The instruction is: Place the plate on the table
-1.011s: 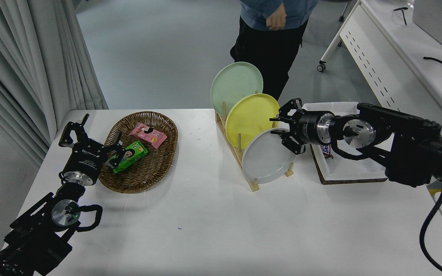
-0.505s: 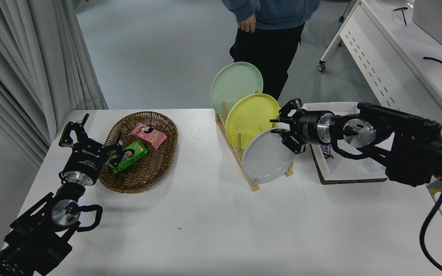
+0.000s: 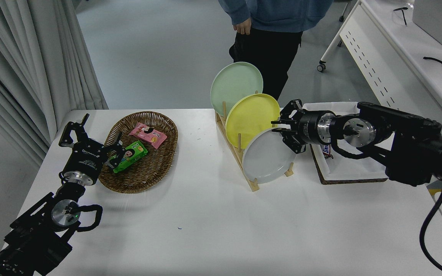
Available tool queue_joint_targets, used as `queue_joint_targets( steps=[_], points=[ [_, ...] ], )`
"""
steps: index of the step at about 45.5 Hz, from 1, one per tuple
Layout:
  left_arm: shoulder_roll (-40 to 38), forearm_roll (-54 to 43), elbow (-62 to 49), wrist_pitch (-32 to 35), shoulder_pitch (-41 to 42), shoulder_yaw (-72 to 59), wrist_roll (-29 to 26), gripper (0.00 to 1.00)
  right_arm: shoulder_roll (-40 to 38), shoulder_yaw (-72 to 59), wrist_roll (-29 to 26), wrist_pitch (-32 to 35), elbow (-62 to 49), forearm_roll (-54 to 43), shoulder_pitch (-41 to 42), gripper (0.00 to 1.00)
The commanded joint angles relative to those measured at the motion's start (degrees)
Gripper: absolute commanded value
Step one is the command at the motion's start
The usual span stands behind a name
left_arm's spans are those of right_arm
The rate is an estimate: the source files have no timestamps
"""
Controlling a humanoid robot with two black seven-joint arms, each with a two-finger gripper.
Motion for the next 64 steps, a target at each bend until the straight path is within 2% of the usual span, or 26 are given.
queue_joint_targets(
  steps=[1,35,38,64],
  points=[
    [0.0,0.0,0.0,0.0,0.0,0.0,0.0,1.0,0.0,0.0,-0.5,-0.9,0.0,0.0,0.0,0.19],
    [0.0,0.0,0.0,0.0,0.0,0.0,0.0,1.0,0.0,0.6,-1.5,-0.7,0.0,0.0,0.1,0.16],
    [0.0,0.0,0.0,0.0,0.0,0.0,0.0,1.0,0.0,0.6,-1.5,-0.7,0.0,0.0,0.1,0.13],
    [0.0,0.0,0.0,0.0,0.0,0.0,0.0,1.0,0.1,0.6,-1.8,-0.7,0.0,-0.3,-0.1,0.06]
  ],
)
